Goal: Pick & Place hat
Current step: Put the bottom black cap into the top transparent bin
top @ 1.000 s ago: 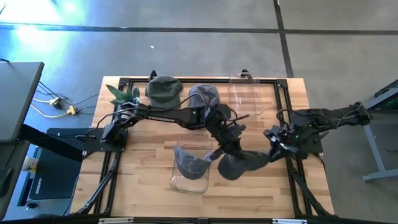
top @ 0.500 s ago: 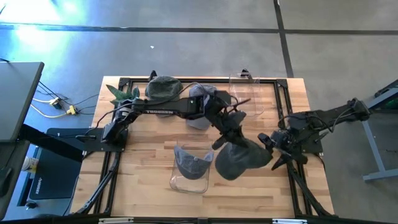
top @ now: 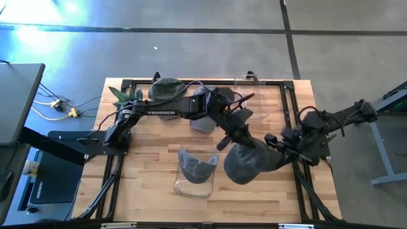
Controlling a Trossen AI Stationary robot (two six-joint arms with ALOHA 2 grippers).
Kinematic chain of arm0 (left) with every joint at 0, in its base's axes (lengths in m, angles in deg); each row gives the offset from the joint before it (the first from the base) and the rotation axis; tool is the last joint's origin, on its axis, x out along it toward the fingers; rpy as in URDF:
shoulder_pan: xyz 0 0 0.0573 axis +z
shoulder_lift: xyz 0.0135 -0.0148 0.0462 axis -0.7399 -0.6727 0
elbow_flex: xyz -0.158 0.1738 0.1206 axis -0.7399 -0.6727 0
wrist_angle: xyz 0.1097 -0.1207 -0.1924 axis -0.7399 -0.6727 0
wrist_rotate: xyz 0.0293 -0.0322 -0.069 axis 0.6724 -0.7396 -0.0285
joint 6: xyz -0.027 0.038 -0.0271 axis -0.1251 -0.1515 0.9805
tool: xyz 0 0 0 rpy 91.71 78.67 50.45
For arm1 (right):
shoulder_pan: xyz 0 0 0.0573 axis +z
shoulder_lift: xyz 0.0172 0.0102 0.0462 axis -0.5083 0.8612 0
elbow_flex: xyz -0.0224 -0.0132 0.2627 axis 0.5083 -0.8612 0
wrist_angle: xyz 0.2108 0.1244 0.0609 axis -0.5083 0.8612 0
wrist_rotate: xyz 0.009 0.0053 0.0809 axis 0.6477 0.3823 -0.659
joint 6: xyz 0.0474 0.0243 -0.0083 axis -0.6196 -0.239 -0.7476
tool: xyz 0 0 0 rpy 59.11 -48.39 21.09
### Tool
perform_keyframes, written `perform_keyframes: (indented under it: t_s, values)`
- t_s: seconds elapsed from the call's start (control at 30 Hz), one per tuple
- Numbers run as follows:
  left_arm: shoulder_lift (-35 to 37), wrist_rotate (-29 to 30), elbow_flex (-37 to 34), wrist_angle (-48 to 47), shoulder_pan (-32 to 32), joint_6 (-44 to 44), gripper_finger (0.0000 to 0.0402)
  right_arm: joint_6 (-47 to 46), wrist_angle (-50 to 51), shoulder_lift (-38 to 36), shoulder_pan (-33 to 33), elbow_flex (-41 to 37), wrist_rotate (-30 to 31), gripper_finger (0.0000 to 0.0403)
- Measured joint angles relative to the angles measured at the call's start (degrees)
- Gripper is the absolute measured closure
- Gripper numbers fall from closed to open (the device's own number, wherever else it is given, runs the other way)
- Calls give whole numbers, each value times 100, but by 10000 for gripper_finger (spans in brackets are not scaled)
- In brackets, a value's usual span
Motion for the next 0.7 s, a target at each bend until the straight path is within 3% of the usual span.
perform_keyframes:
  t_s: [0.13,0.5,0.7]
  values:
    - [0,-256,0,262,7,383,372,-443,28,4,-95,0,37,394]
    - [0,-641,0,296,7,1025,184,-845,30,11,-388,0,46,399]
    - [-71,-550,4,371,-35,1155,162,-1019,32,15,-496,0,-67,400]
